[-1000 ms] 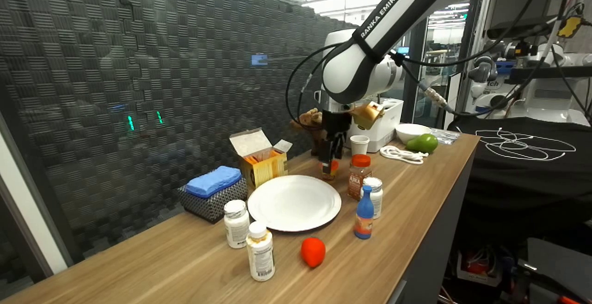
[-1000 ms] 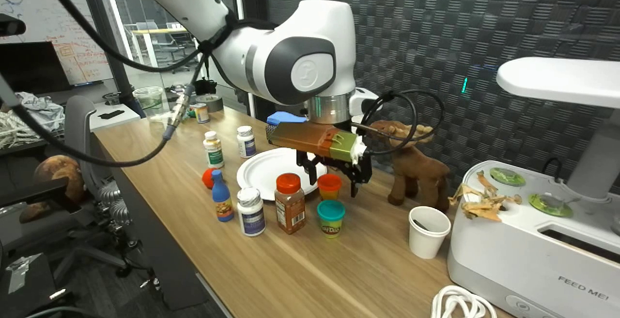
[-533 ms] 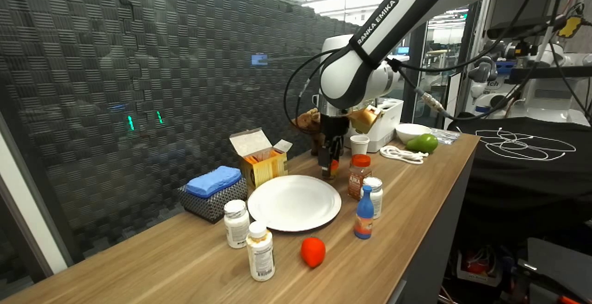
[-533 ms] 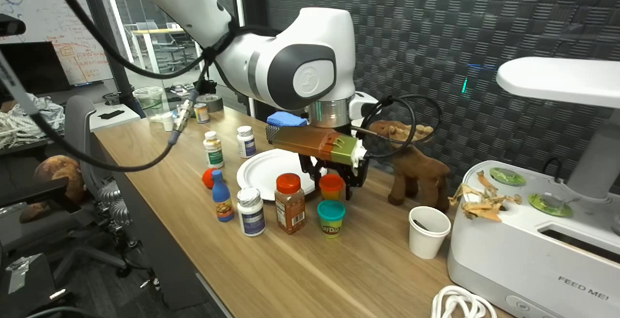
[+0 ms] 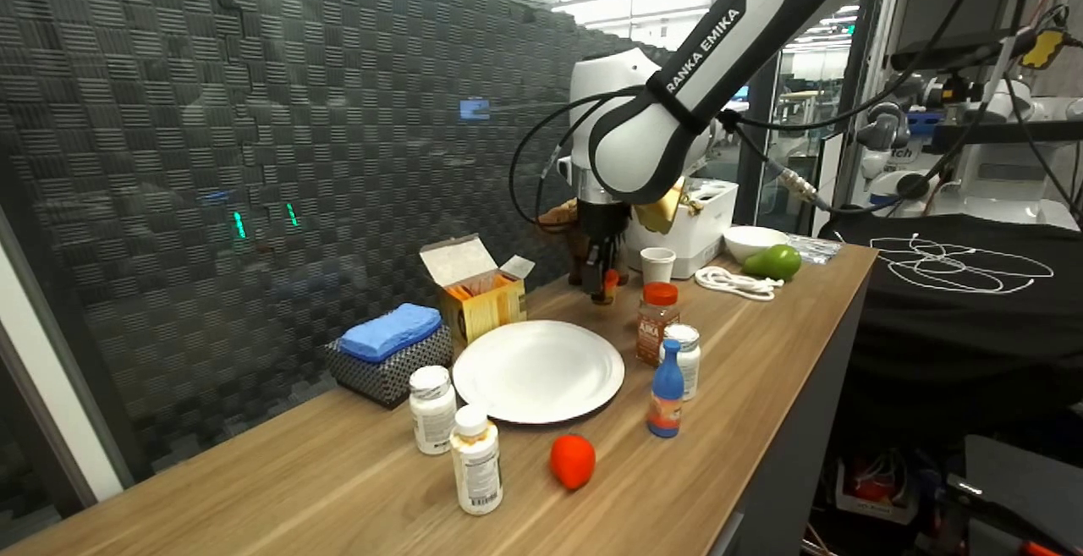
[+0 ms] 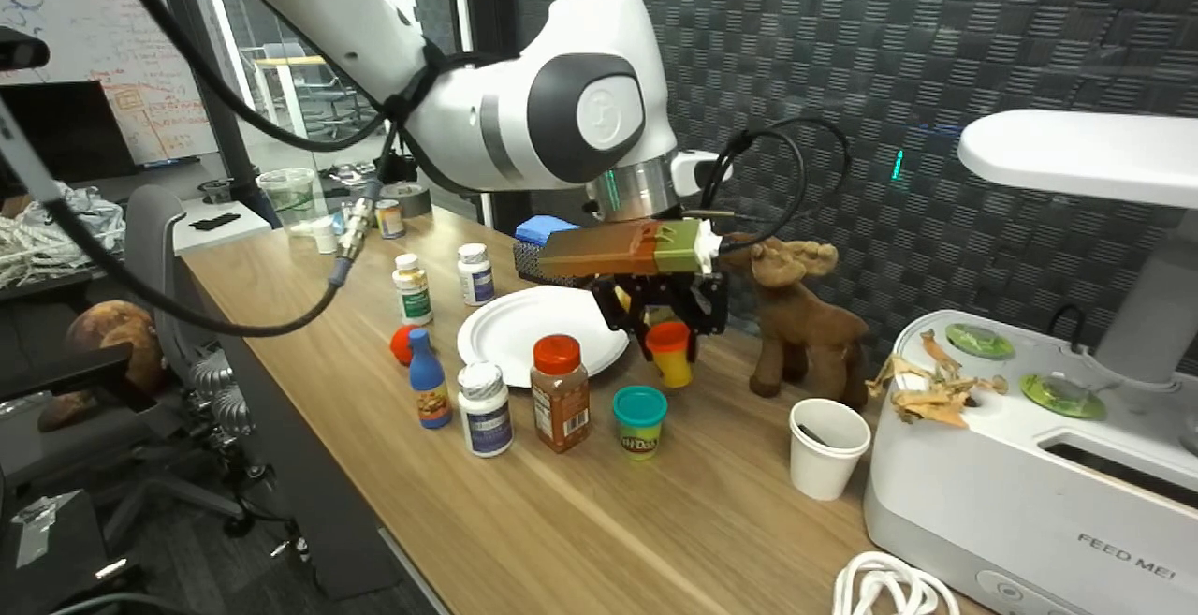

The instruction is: Organize all the containers on the white plate

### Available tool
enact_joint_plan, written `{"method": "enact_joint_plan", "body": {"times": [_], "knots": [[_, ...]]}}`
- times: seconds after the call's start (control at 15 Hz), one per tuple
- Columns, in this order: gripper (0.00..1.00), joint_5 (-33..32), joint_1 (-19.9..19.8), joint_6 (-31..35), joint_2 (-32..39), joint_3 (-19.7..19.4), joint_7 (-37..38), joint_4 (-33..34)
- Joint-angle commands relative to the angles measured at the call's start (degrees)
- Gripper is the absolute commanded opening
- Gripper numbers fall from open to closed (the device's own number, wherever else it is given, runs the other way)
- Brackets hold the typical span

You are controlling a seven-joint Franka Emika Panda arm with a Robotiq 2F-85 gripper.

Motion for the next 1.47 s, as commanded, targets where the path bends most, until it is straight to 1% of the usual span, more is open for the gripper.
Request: {"method": "enact_joint_plan", "body": {"times": [0.0,0.13,0.27,0.47,0.53,0.93,1.13,1.4], "knots": [[0.24,-5.02,4.24,-2.66,-2.71,-0.94,4.54,0.97],[0.24,-3.37,4.83,-4.34,-2.95,1.43,4.01,1.68],[0.24,-2.58,5.62,-5.32,-2.15,2.93,3.94,2.57],[0.24,2.79,4.28,-5.69,-0.14,6.88,1.18,3.42],[0.24,4.07,4.21,-5.43,0.77,7.46,1.23,3.91],[0.24,2.9,5.46,-2.05,4.94,6.7,2.86,7.13],[0.24,4.2,4.84,-2.3,5.98,7.61,1.81,8.75],[0.24,7.85,3.27,-3.31,6.47,9.63,-0.32,9.41]]}}
